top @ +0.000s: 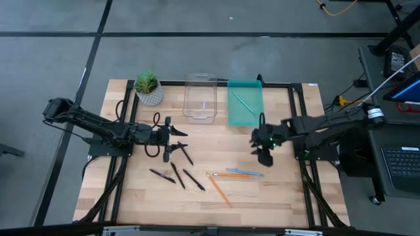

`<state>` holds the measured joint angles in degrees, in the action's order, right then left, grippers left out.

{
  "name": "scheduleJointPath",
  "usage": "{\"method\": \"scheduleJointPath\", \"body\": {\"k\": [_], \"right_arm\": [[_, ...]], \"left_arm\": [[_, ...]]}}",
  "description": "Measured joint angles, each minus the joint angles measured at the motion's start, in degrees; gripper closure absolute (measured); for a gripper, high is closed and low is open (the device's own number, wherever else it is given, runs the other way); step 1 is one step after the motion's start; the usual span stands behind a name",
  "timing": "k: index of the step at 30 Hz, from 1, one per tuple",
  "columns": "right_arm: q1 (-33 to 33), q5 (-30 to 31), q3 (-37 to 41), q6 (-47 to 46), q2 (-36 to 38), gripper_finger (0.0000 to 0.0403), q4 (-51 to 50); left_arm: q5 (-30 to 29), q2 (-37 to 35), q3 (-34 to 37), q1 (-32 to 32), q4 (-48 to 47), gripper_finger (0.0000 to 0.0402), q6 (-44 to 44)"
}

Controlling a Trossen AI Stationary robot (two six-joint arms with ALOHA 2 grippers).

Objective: Sort pens & pencils
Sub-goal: Put the blue pencil into the blue bin

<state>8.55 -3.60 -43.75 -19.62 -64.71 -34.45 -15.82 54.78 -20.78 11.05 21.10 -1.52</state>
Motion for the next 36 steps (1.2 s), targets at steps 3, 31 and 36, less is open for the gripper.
{"method": "scheduleJointPath", "body": {"k": [3,31,36], "right_arm": [[3.62,-0.02,0.0,1.44,0.0,0.0242,-1.56],[19.31,2.47,0.04,-9.7,-20.99,0.019,2.02],[20.23,4.47,0.04,-8.75,-25.34,0.0176,2.96]], "left_arm": [[0.0,0.0,0.0,0.02,0.0,0.021,0.03],[-0.01,0.01,0.0,0.01,0.02,0.0211,0.04],[-0.01,0.0,0.0,0.02,0.02,0.0211,0.02]]}}
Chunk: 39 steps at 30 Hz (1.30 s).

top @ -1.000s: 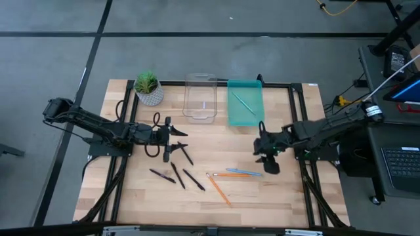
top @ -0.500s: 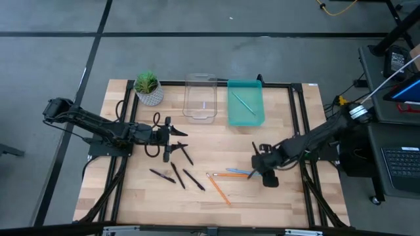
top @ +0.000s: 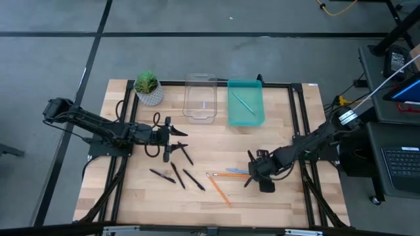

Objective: Sort pens & pencils
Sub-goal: Put the blue pencil into the blue bin

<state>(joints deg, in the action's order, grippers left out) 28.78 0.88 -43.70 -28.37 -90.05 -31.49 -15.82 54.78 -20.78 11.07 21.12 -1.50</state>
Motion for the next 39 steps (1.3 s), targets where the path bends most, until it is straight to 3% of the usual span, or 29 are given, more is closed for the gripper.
{"method": "scheduleJointPath", "body": {"k": [10,23,33,39], "right_arm": [[0.63,3.84,-0.68,-4.4,-4.31,0.0226,-2.41],[0.63,4.29,-0.46,-6.7,-4.29,0.0383,-0.7],[0.72,7.22,-0.21,-11.02,-1.7,0.0389,-0.22],[0.57,13.35,-0.13,-12.06,3.83,0.0391,-1.58]], "left_arm": [[0.0,0.0,0.0,0.0,0.02,0.0211,-0.01],[-0.01,0.0,0.0,0.0,0.02,0.0211,0.0],[0.01,0.0,0.0,0.0,0.02,0.0211,-1.44],[0.01,0.0,0.0,-0.02,0.0,0.0211,-1.51]]}}
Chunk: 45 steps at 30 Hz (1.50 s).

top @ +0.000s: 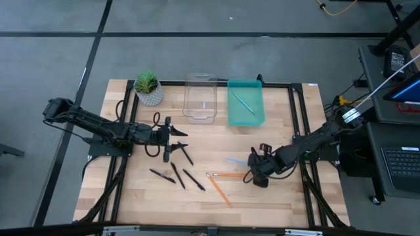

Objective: Sort pens & pencils
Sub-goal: Put the blue pencil into the blue bin

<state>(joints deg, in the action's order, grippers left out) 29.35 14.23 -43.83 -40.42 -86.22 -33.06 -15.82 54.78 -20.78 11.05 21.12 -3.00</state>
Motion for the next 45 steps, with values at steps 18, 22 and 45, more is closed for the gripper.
{"method": "scheduleJointPath", "body": {"k": [18,22,45], "right_arm": [[-13.98,25.79,-0.14,-13.06,21.32,0.0391,-12.59],[-23.61,23.97,-0.15,-10.44,22.14,0.0391,-11.79],[-48.19,8.28,-0.26,6.45,20.38,0.0351,1.74]], "left_arm": [[0.0,0.02,0.0,0.0,0.0,0.0211,-1.51],[0.0,0.02,0.0,0.0,-0.01,0.0211,-1.5],[0.0,0.02,0.0,0.02,-0.02,0.0211,-1.36]]}}
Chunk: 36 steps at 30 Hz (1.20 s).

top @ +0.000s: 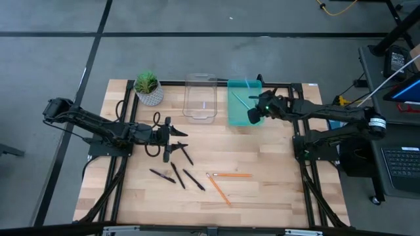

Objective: Sort pens & pencils
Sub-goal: Put the blue pencil into the blue bin, then put the orange pencil into the blue bin

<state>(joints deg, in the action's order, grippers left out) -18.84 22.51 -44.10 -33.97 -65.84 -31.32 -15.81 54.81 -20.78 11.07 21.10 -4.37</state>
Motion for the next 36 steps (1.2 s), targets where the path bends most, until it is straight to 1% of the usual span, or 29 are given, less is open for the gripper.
{"method": "scheduleJointPath", "body": {"k": [5,11,14,17,21,23,24,27,33,36], "right_arm": [[-0.14,-0.14,0.0,0.47,-2.32,0.031,2.12],[-0.13,-0.29,0.0,5.78,-2.96,0.0261,4.77],[-0.14,-2.56,0.0,6.2,-2.9,0.0246,6.2],[-0.12,-4.77,-0.02,5.92,-2.87,0.0238,6.76],[0.46,-12.83,-0.02,6.25,-2.87,0.0237,7.06],[2.68,-15.62,-0.02,8.16,-2.81,0.0239,8.91],[4.22,-16.09,-0.02,9.24,-2.68,0.0241,10.03],[9.92,-16.21,-0.04,11.69,-2.6,0.0248,11.14],[22.18,-16.29,-0.04,11.56,-2.63,0.026,8.93],[26.36,-16.26,-0.04,11.57,-2.63,0.0261,9.32]], "left_arm": [[0.0,0.0,0.0,-0.02,0.0,0.0211,-0.01],[0.0,-0.01,0.0,-0.01,0.0,0.0211,-0.02],[0.0,-0.01,0.0,-0.02,0.0,0.0211,-0.01],[0.0,0.0,0.0,-0.02,0.0,0.0211,-0.01],[0.0,0.0,0.0,-0.02,-0.01,0.0211,-0.02],[0.0,-0.01,0.0,0.0,0.0,0.0211,0.0],[0.0,-0.02,0.0,-0.02,-0.02,0.0211,-0.01],[0.0,-0.02,0.0,-0.02,0.0,0.0211,-0.03],[0.0,-0.01,0.0,-0.02,0.0,0.0211,-0.02],[0.0,0.0,0.0,0.0,0.0,0.0211,-0.03]]}}
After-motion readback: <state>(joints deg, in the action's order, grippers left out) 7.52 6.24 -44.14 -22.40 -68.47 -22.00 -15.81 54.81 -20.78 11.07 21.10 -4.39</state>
